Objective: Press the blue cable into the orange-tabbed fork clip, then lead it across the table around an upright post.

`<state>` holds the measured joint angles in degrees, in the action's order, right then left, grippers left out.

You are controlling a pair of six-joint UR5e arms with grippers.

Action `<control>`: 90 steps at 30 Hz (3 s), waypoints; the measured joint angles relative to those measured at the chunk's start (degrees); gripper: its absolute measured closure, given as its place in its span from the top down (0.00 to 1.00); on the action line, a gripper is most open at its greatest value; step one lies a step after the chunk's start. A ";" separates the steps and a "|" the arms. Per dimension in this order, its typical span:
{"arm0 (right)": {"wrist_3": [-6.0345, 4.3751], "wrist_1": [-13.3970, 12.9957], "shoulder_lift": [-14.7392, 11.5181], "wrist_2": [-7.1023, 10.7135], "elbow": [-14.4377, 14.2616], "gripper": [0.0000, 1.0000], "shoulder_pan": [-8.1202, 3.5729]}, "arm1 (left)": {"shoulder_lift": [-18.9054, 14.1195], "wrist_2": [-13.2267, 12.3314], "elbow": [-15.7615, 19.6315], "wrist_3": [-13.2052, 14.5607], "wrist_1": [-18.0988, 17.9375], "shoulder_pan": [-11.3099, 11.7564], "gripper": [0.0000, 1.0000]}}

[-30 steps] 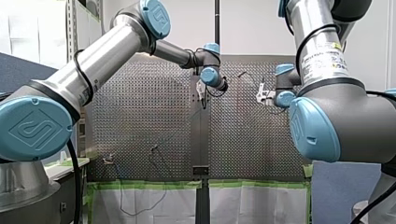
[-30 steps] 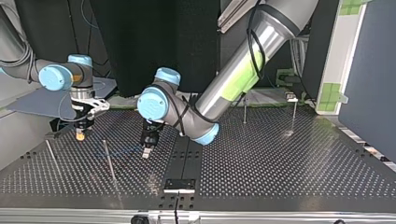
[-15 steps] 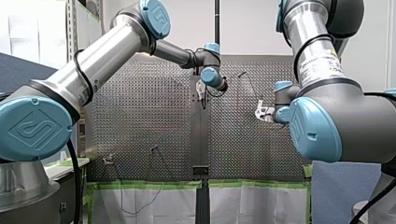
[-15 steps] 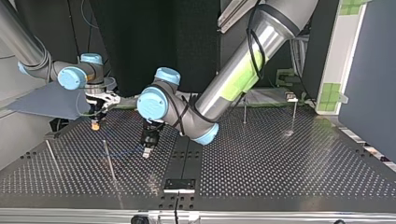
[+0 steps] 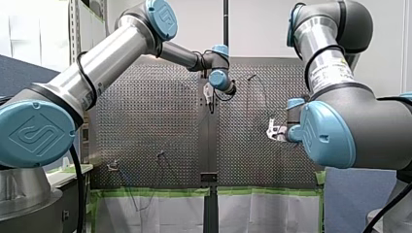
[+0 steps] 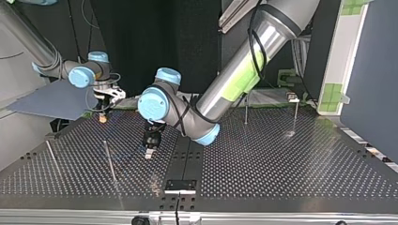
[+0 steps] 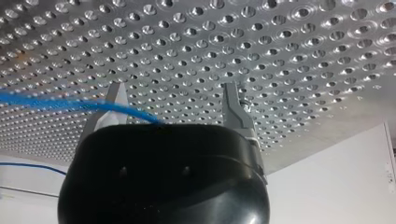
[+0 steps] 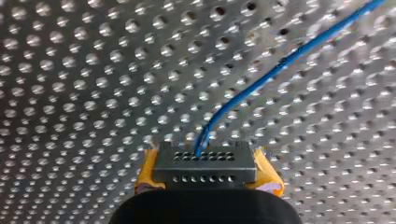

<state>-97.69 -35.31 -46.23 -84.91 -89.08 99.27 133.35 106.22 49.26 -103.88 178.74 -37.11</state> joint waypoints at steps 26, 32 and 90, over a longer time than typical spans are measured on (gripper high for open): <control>-0.03 -4.55 11.13 -2.58 -0.01 0.00 -0.35 | 0.00 0.43 0.00 0.00 -0.04 0.17 0.99; -0.05 -6.10 14.06 -3.42 0.00 0.00 -0.63 | 0.00 0.43 0.01 0.00 -0.05 0.19 0.99; -0.65 -13.79 26.75 -1.95 3.27 0.00 -7.52 | -0.07 5.42 -0.45 -8.34 5.55 -0.77 0.99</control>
<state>-98.34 -49.10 -19.48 -86.86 -85.81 91.75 133.29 111.64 48.81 -112.22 184.29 -37.88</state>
